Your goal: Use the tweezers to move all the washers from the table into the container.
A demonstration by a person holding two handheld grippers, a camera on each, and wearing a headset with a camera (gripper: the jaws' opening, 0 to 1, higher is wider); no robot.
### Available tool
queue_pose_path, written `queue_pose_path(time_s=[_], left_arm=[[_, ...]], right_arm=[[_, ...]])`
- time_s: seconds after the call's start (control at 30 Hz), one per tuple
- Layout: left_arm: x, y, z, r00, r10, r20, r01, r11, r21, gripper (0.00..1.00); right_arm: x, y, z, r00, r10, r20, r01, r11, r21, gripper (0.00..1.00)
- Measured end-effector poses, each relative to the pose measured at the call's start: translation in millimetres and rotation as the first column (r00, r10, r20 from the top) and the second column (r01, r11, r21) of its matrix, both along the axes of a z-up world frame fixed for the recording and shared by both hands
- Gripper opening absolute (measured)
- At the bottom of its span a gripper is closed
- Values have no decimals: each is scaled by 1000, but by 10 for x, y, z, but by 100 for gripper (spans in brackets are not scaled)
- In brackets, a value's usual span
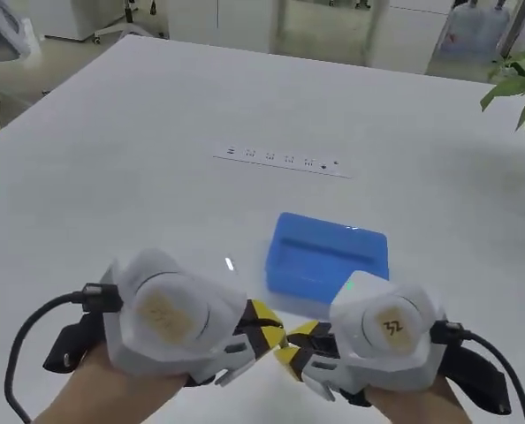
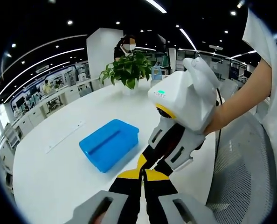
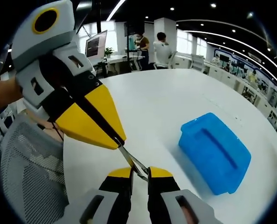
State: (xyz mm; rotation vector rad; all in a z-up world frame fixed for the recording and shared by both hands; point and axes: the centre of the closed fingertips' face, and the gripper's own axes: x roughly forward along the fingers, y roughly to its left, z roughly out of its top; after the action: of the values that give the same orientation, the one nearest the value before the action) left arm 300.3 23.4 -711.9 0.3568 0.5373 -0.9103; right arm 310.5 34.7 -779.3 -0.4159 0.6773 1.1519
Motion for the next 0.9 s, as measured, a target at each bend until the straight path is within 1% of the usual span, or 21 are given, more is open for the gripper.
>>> queue_pose_path(time_s=[0.07, 0.2, 0.33, 0.37, 0.43, 0.5, 0.53, 0.6, 0.7, 0.77, 0.9], left_arm=[[-3, 1, -14, 1000, -4, 0, 4, 1000, 10, 0], [0, -2, -39, 1000, -7, 2, 7, 1000, 12, 0], [16, -9, -22, 1000, -8, 5, 7, 1000, 5, 0], [22, -17, 10, 1000, -6, 9, 6, 1000, -7, 0], [33, -21, 20, 1000, -3, 9, 3, 1000, -17, 0], [47, -21, -21, 1000, -4, 1, 4, 1000, -13, 0], [46, -29, -34, 1000, -6, -4, 6, 1000, -14, 0], [46, -41, -26, 1000, -9, 0, 9, 1000, -22, 0], [40, -38, -23, 1000, -11, 3, 11, 1000, -17, 0], [36, -43, -20, 1000, -12, 1, 12, 1000, -19, 0], [38, -58, -32, 1000, -14, 3, 14, 1000, -17, 0]], right_arm=[[-6, 11, -20, 1000, 3, -3, -3, 1000, -2, 8], [1, 12, -43, 1000, 5, -1, -5, 1000, -12, 8], [12, -7, -24, 1000, -4, -5, 3, 1000, -13, 8], [17, -11, 8, 1000, -2, 8, 2, 1000, -12, 8], [21, -8, 12, 1000, 4, 13, -4, 1000, -13, 8], [24, -6, -29, 1000, 4, 0, -4, 1000, -25, 8], [15, -6, -46, 1000, 11, 5, -10, 999, -34, 8], [20, -15, -52, 1000, 16, 20, -15, 999, -40, 7], [22, -21, -47, 1000, 14, 17, -13, 999, -41, 8], [26, -29, -42, 999, 19, 26, -17, 999, -46, 8], [34, -47, -51, 1000, 13, 25, -11, 999, -47, 8]])
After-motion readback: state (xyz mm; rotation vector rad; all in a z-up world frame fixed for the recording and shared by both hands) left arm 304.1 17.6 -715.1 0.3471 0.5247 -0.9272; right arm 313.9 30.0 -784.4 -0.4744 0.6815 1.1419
